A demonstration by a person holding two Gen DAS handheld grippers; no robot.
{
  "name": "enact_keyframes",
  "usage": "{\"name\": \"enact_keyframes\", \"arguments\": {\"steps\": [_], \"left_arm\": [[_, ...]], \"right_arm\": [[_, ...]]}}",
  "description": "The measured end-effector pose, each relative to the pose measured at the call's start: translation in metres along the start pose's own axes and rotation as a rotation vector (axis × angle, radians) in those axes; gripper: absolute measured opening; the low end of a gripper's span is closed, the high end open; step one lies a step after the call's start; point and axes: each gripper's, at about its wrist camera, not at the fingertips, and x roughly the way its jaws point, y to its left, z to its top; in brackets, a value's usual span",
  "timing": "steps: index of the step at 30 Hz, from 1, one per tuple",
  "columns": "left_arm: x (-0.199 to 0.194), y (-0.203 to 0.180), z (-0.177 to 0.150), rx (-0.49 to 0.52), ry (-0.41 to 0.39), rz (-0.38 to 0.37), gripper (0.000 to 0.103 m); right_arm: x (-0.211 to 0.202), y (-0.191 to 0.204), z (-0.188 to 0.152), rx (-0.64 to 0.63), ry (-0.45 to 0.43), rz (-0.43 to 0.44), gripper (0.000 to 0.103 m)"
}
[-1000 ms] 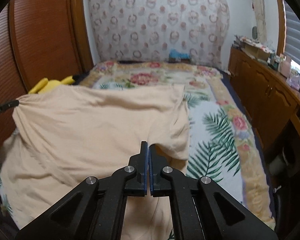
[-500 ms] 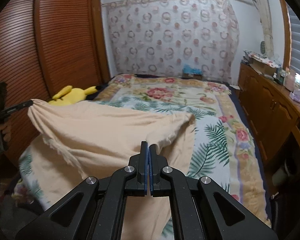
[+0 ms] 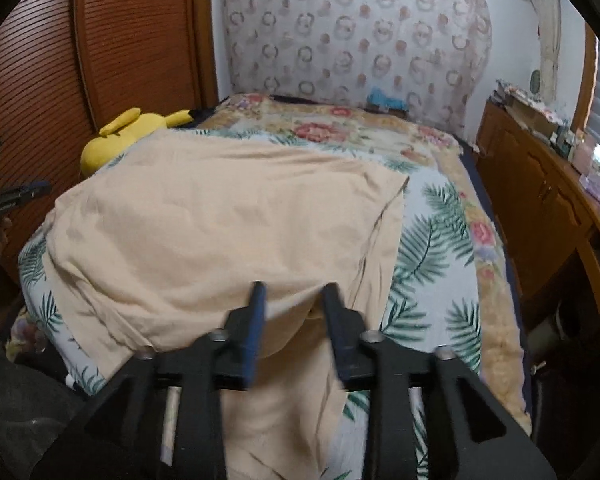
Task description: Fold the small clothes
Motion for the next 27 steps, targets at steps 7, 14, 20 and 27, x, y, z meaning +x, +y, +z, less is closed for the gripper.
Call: {"name": "enact_keyframes", "arguments": {"steps": [7, 14, 20, 27], "left_arm": [[0.007, 0.000, -0.005, -0.002, 0.023, 0.027, 0.051], [0.018, 0.004, -0.012, -0.010, 0.055, 0.044, 0.051], [0.027, 0.007, -0.020, -0.020, 0.083, 0.053, 0.051], [0.031, 0.011, -0.026, -0.032, 0.105, 0.056, 0.051]], "right_arm": [[0.003, 0.009, 0.008, -0.009, -0.051, -0.004, 0.053], [0.028, 0.015, 0.006, -0.015, -0.026, 0.022, 0.056], [0.055, 0.025, 0.000, -0.032, 0.030, 0.035, 0.057], [0.082, 0.032, -0.015, -0.054, 0.098, 0.033, 0.057]]}}
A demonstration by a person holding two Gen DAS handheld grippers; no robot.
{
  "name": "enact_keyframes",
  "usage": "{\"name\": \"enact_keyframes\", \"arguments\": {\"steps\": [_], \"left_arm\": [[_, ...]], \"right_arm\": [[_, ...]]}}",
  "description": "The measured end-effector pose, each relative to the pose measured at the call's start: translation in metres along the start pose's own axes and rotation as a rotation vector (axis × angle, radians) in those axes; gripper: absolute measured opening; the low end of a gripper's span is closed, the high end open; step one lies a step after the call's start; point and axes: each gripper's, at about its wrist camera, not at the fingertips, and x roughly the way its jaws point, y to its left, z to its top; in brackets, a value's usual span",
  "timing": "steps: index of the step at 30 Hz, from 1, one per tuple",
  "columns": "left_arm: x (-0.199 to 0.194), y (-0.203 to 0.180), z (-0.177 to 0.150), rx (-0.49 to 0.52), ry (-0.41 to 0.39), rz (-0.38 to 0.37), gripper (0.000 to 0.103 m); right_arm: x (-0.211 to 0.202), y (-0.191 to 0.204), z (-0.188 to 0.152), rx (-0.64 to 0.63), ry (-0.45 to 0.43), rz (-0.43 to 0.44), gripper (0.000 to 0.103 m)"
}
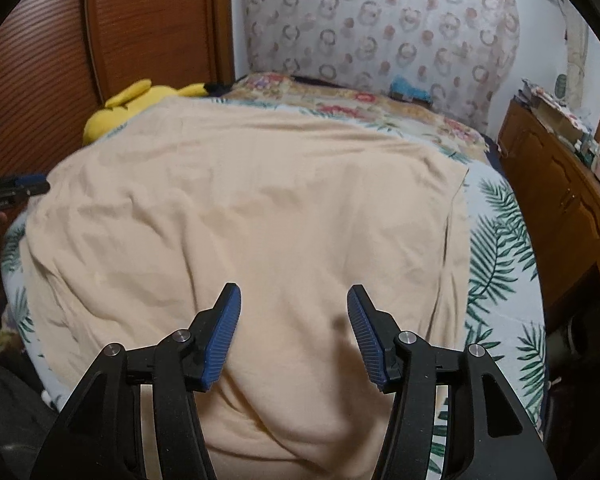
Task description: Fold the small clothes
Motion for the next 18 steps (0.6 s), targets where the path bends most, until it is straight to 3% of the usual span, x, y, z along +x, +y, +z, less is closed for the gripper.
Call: {"name": "enact_keyframes", "arguments": {"steps": [5, 18], "left_arm": [[0.003, 0.003, -0.005, -0.007, 0.011, 0.000, 0.052], [0.005, 0.006, -0.006, -0.012, 0.015, 0.007, 0.055]], "right_arm": [[0.012, -0.002, -0.012, 0.011, 0.034, -0.005, 0.057], [0.012, 0.000, -0.018, 0.027, 0.008, 0.000, 0.063]]}}
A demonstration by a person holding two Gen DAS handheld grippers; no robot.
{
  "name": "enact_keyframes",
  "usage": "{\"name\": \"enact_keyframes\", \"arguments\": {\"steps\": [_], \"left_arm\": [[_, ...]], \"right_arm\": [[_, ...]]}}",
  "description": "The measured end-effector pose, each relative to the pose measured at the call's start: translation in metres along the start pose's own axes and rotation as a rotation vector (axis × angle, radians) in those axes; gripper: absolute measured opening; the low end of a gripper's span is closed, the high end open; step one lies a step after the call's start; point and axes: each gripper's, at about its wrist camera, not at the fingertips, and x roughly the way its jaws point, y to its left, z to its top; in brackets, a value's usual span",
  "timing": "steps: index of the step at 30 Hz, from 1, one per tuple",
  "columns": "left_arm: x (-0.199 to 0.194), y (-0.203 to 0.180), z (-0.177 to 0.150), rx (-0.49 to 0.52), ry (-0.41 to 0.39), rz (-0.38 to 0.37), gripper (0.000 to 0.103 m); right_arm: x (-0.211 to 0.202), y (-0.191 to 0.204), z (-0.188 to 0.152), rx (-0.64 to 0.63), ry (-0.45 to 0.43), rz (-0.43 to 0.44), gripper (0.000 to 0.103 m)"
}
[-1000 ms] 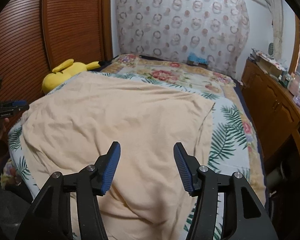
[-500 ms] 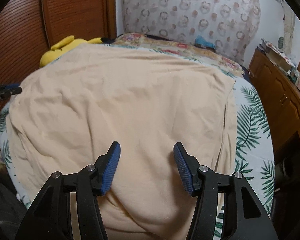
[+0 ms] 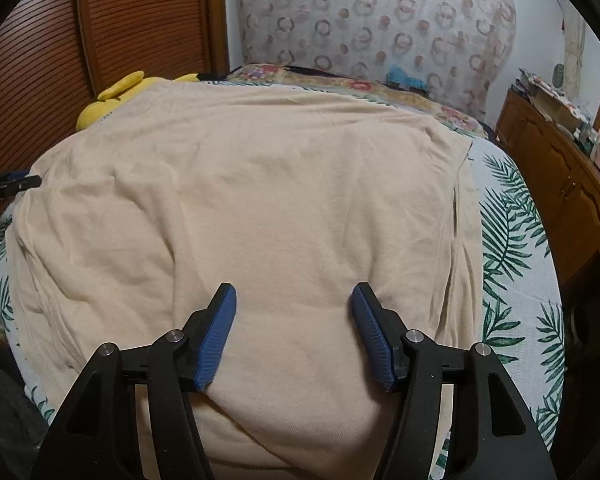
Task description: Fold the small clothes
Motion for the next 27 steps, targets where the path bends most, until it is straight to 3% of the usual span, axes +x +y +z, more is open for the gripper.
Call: {"name": "enact_keyframes", "arguments": {"steps": [12, 14, 18, 27], "left_arm": [[-0.005, -0.006, -0.006, -0.004, 0.003, -0.069, 0.053], [-0.006, -0.007, -0.004, -0.015, 0.007, -0.108, 0.046], [-0.005, -0.013, -0.001, -0.007, 0.006, -0.113, 0.005], [-0.047, -0.071, 0.036, 0.073, -0.173, -0.229, 0.002]], "right_arm": [[0.000, -0.002, 0.000, 0.000, -0.001, 0.001, 0.064], [0.000, -0.002, 0.000, 0.001, -0.001, 0.001, 0.064], [0.000, -0.003, 0.000, 0.000, 0.000, 0.001, 0.064], [-0.006, -0.008, 0.001, 0.037, -0.021, 0.007, 0.064]]}}
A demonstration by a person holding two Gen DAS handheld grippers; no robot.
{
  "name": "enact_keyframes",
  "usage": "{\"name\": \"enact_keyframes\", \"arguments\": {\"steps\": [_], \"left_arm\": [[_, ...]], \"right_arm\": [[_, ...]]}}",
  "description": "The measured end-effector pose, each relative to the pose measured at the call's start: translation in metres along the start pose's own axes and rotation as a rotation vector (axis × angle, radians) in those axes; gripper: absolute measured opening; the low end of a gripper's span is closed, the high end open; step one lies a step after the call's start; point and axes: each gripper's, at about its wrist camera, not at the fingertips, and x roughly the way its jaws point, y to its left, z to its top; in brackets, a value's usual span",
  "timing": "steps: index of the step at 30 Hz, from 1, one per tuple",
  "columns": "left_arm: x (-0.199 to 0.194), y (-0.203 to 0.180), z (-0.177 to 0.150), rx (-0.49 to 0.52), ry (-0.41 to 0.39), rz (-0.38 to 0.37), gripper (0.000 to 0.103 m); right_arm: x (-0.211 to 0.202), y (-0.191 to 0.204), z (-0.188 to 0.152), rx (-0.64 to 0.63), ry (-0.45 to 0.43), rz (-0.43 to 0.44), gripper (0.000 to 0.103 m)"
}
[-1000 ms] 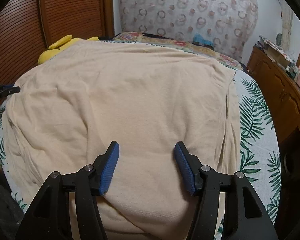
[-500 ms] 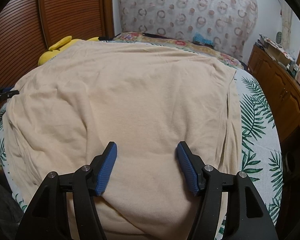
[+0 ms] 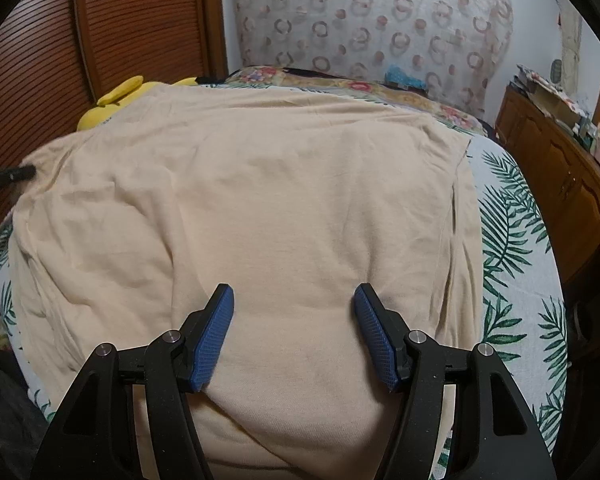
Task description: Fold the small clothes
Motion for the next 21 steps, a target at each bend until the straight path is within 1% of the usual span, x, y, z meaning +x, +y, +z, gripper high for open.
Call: {"name": "enact_keyframes", "arguments": {"steps": [3, 8, 9, 11, 13, 16, 21], "left_arm": [[0.002, -0.032, 0.025, 0.053, -0.039, -0.068, 0.002], [0.013, -0.091, 0.063, 0.132, -0.073, -0.198, 0.002], [0.017, -0.109, 0.072, 0.155, -0.073, -0.231, 0.002], [0.024, -0.136, 0.083, 0.202, -0.064, -0.272, 0.002], [0.032, -0.162, 0.092, 0.252, -0.045, -0.297, 0.002], [0.038, -0.192, 0.097, 0.318, -0.023, -0.321, 0.002], [0.043, -0.217, 0.093, 0.347, 0.016, -0.361, 0.002]], "right_arm": [[-0.016, -0.009, -0.001, 0.057, -0.033, 0.040, 0.064], [-0.054, -0.025, -0.002, 0.083, -0.105, 0.007, 0.064], [-0.059, -0.028, -0.003, 0.093, -0.112, 0.003, 0.064], [-0.071, -0.037, -0.005, 0.110, -0.125, -0.008, 0.064], [-0.079, -0.041, -0.007, 0.116, -0.136, -0.022, 0.064], [-0.089, -0.049, -0.011, 0.125, -0.151, -0.036, 0.064], [-0.096, -0.061, -0.015, 0.166, -0.164, -0.034, 0.064]]}}
